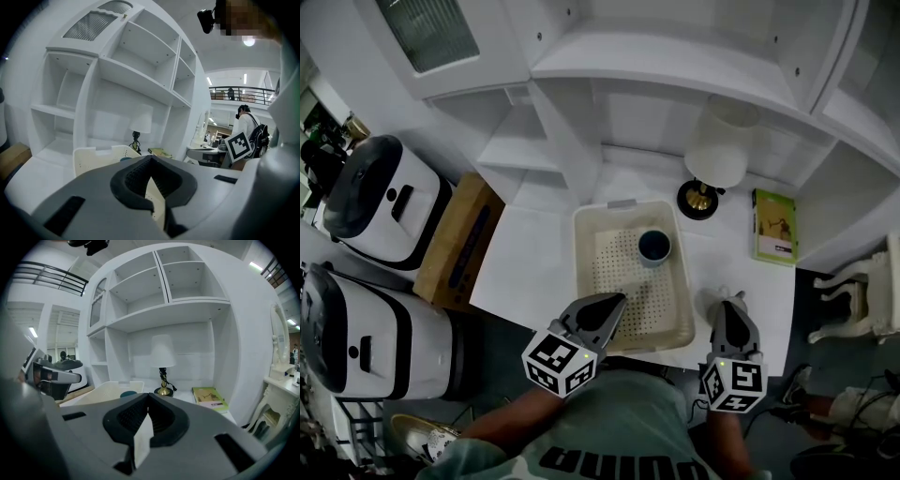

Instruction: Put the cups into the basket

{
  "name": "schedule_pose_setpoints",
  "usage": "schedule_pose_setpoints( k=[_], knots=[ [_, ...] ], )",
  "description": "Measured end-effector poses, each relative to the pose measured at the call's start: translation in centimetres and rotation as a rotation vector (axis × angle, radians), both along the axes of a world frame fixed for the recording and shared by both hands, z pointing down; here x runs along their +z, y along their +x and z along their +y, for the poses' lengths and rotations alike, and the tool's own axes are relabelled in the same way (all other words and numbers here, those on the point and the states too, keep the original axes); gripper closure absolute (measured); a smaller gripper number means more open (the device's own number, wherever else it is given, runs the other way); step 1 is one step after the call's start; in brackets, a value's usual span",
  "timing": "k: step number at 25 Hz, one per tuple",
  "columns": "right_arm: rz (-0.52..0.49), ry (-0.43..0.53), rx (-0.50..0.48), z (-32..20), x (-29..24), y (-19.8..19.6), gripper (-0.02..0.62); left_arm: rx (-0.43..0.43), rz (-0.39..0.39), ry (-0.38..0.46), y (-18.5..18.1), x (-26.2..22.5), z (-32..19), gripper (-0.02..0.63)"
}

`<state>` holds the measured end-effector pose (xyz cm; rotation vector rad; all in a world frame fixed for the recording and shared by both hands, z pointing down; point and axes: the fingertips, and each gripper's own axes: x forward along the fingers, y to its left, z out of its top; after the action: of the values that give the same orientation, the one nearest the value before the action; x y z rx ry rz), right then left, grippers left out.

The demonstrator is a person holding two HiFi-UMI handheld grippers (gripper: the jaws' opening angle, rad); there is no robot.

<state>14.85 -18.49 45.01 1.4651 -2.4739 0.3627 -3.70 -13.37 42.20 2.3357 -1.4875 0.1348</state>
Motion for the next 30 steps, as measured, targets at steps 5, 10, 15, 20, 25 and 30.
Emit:
schedule_pose_setpoints(
  k=[5,10,15,20,25,30],
  knots=[
    [0.005,-0.012,-0.004,0.2,0.5,0.2,0.581,-0.018,-0.004,-0.004,0.0,0.4,-0.1,0.6],
    [0.008,-0.022,-0.001,0.3,0.9,0.5,0.581,-0.029,-0.006,-0.005,-0.2,0.5,-0.2,0.601],
    [0.009,-0.028,0.008,0.4,1.2,0.9,0.581,-0.031,-0.006,0.004,0.0,0.2,-0.3,0.601],
    [0.021,-0.035,0.037,0.1,1.6,2.4,0.581,-0.002,0.01,0.005,2.0,0.0,-0.7,0.6],
    [0.043,-0.055,0.046,-0.1,2.6,4.4,0.58,0.043,0.013,0.001,5.3,0.4,-1.3,0.6],
    [0.065,-0.078,0.04,-0.2,3.9,6.3,0.578,0.063,0.02,-0.011,8.0,1.0,-2.3,0.6]
  ],
)
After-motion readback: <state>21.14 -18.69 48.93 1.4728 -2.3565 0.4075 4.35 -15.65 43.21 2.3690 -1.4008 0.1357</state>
